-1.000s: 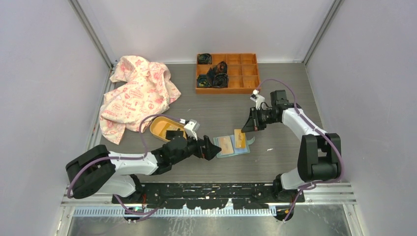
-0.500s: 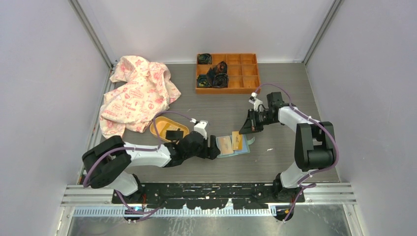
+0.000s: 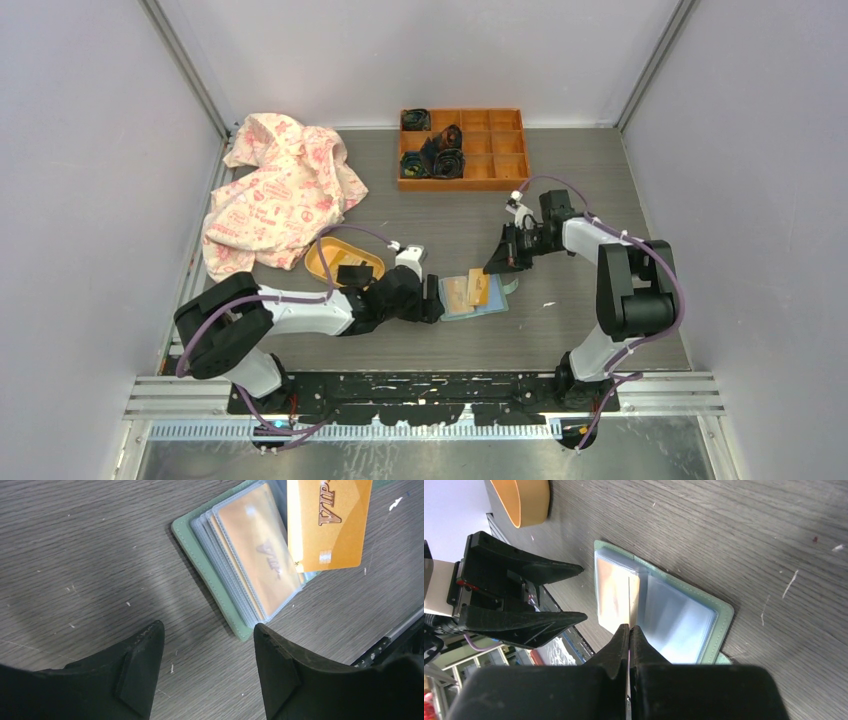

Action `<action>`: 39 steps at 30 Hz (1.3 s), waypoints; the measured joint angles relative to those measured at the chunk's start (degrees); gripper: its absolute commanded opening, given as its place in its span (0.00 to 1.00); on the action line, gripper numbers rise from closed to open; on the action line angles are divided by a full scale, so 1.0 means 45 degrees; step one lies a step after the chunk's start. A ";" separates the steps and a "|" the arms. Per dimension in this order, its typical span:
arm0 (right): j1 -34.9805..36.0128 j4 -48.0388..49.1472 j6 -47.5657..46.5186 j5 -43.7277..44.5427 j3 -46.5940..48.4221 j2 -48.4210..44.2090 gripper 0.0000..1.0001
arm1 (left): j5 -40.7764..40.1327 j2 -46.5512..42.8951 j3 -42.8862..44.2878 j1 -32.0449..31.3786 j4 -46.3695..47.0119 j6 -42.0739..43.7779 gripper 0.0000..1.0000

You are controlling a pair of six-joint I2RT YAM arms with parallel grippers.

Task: Put the credit cards into the card holder
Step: Insert the credit card into the card holder.

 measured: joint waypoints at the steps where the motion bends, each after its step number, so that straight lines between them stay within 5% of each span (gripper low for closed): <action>1: 0.0010 0.0223 0.0194 -0.0068 -0.0107 0.0000 0.01 | -0.0053 0.0000 0.0005 0.0000 -0.0058 0.0005 0.65; 18: 0.0039 0.0369 0.0860 -0.0243 -0.0525 0.0413 0.01 | 0.0034 0.0073 0.1302 0.0291 -0.1389 0.0330 0.64; 39: -0.0325 0.0063 0.1234 0.0073 -0.0554 0.1059 0.01 | 0.0359 0.1778 0.3079 0.0291 -0.3264 0.0194 0.38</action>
